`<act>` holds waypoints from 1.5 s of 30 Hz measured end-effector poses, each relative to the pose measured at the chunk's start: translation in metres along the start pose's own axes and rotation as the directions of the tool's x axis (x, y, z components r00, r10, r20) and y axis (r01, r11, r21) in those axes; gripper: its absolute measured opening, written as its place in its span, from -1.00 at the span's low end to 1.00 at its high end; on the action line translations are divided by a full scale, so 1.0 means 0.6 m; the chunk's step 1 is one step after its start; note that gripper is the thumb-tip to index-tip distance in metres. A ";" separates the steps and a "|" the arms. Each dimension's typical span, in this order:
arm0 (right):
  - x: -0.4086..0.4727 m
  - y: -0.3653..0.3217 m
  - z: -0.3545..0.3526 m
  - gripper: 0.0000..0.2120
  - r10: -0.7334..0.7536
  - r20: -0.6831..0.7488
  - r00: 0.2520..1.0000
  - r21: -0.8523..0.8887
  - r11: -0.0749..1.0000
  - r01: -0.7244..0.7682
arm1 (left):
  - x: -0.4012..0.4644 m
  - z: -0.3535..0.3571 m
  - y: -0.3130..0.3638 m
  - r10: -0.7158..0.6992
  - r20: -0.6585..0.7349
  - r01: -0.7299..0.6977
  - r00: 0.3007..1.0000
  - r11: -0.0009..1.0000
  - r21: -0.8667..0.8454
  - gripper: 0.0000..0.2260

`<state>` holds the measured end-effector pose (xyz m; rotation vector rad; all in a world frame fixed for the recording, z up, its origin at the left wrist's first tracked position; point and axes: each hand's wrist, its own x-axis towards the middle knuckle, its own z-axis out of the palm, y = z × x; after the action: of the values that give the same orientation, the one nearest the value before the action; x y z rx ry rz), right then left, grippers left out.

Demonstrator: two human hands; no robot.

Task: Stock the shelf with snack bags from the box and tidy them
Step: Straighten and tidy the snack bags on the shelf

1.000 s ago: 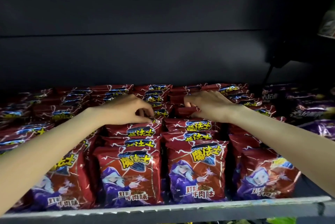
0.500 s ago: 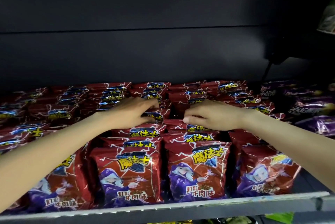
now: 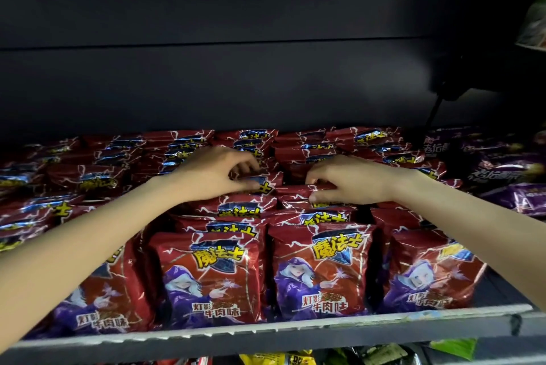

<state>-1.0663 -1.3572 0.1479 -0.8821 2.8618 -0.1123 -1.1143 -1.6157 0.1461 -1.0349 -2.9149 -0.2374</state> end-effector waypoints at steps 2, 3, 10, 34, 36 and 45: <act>0.005 -0.001 -0.007 -0.65 0.012 -0.025 1.000 0.043 0.999 -0.011 | -0.006 -0.008 -0.012 -0.009 -0.074 0.006 0.997 0.999 -0.040 -0.73; 0.008 -0.002 -0.012 -0.64 0.033 -0.070 0.997 0.068 0.997 -0.028 | -0.007 -0.011 -0.020 -0.011 -0.097 0.008 0.995 0.999 -0.034 -0.77; 0.029 0.011 -0.010 -0.74 0.156 -0.169 0.973 -0.082 0.982 -0.172 | 0.011 -0.011 -0.039 -0.012 0.054 0.013 0.998 1.000 -0.003 -0.82; 0.087 -0.041 -0.005 -0.71 0.052 -0.148 0.988 -0.142 0.987 -0.073 | 0.002 0.002 -0.025 0.080 -0.023 -0.081 0.997 0.996 -0.037 -0.77; 0.092 -0.037 -0.008 -0.74 0.047 -0.152 0.987 -0.152 0.986 -0.070 | -0.015 -0.025 -0.037 0.072 -0.109 -0.076 0.991 0.996 -0.038 -0.78; 0.122 -0.056 -0.064 -0.82 -0.073 -0.254 0.964 0.161 0.980 0.117 | -0.157 -0.069 -0.163 -0.156 -0.054 0.161 0.986 0.982 0.098 -0.75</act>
<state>-1.1135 -1.4251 0.1810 -1.0355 2.9715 -0.5120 -1.1030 -1.7560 0.1661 -0.7739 -2.9344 -0.1142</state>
